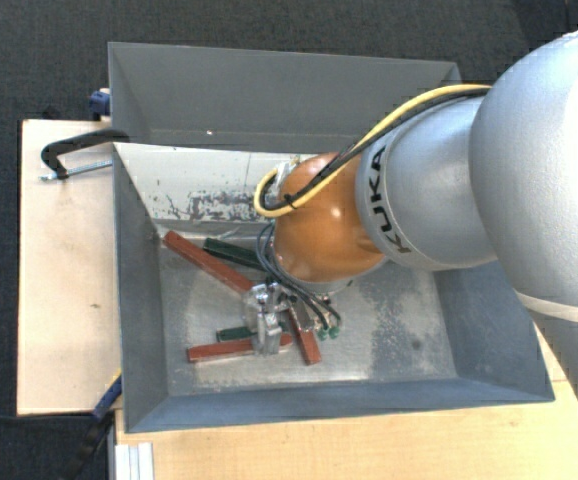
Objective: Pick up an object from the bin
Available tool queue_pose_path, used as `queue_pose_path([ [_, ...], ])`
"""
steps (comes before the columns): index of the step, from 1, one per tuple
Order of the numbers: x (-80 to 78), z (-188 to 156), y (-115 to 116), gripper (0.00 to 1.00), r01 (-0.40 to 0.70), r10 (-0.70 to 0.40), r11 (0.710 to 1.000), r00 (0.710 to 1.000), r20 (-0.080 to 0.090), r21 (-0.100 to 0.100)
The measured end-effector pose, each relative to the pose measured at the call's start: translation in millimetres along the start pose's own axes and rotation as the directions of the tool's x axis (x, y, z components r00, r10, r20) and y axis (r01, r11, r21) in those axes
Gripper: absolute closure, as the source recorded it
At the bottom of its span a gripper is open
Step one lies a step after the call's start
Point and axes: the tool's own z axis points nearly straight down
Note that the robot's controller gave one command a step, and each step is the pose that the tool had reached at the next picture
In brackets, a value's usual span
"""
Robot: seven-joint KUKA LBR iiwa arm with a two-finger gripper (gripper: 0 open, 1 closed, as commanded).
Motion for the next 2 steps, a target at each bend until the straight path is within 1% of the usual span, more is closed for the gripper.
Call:
queue_pose_path([
  [1,0.9,2.2,-0.8,0.00,0.000,0.000,1.000,1.000,-0.002,0.001],
  [2,0.5,1.7,-0.9,1.00,-0.001,0.001,1.000,1.000,0.000,0.001],
])
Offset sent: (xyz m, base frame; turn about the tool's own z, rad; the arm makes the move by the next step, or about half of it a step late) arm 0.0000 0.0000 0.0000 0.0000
